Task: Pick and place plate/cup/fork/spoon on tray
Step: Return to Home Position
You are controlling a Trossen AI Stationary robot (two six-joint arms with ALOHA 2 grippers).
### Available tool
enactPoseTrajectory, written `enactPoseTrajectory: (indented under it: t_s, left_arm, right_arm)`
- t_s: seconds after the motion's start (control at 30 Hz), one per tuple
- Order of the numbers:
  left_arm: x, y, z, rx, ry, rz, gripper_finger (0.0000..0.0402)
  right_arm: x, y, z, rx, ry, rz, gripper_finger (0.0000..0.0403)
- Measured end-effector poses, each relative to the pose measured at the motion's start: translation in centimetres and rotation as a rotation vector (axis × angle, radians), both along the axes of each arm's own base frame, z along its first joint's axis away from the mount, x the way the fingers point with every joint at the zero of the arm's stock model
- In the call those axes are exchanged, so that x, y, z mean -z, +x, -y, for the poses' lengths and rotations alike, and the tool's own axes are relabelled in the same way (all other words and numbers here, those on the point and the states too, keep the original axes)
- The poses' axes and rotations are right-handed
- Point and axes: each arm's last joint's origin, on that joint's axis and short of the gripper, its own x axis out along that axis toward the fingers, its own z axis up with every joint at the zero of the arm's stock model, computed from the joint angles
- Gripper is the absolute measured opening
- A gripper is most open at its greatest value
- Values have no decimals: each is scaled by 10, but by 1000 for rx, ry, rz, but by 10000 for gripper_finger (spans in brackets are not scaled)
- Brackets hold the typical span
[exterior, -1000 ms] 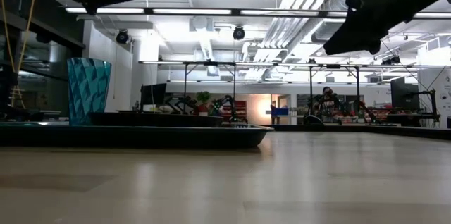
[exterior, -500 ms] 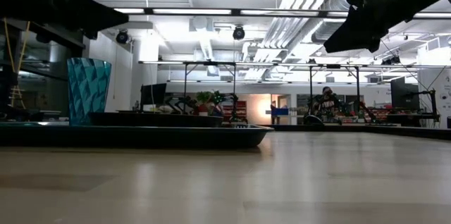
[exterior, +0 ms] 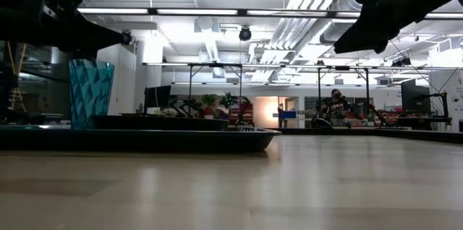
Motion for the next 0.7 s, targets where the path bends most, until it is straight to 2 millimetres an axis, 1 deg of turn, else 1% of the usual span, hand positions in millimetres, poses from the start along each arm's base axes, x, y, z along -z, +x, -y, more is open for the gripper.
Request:
enactPoseTrajectory:
  t_s: [0.13,0.2,0.27,0.33,0.37,0.4,0.47,0.53,0.6,0.7]
  left_arm:
    - [-1,-1,1,22,21,12,0]
    - [-1,-1,0,17,21,3,0]
    - [1,-1,0,14,21,-13,0]
    - [2,-1,0,11,15,-25,0]
    - [2,-1,0,5,15,-29,0]
    - [3,-1,0,-4,16,-31,0]
    - [2,-1,-1,-21,16,-28,0]
    - [2,-1,-1,-38,18,-28,0]
    - [2,-1,-1,-40,18,-28,0]
    - [2,-1,-1,-39,17,-28,0]
  right_arm:
    - [3,-4,-1,-73,-33,-60,105]
    - [4,-10,-1,-70,-36,-90,89]
    - [3,-17,-2,-60,-36,-95,61]
    - [-1,-25,-2,-67,-23,-60,24]
    - [-3,-28,-3,-84,-17,-27,12]
    - [-4,-31,-4,-103,-11,17,7]
    - [-4,-37,-5,-123,-6,106,13]
    - [2,-40,-5,-141,-20,178,9]
    - [14,-41,-6,-146,-32,228,3]
    - [32,-41,-7,-173,-25,306,4]
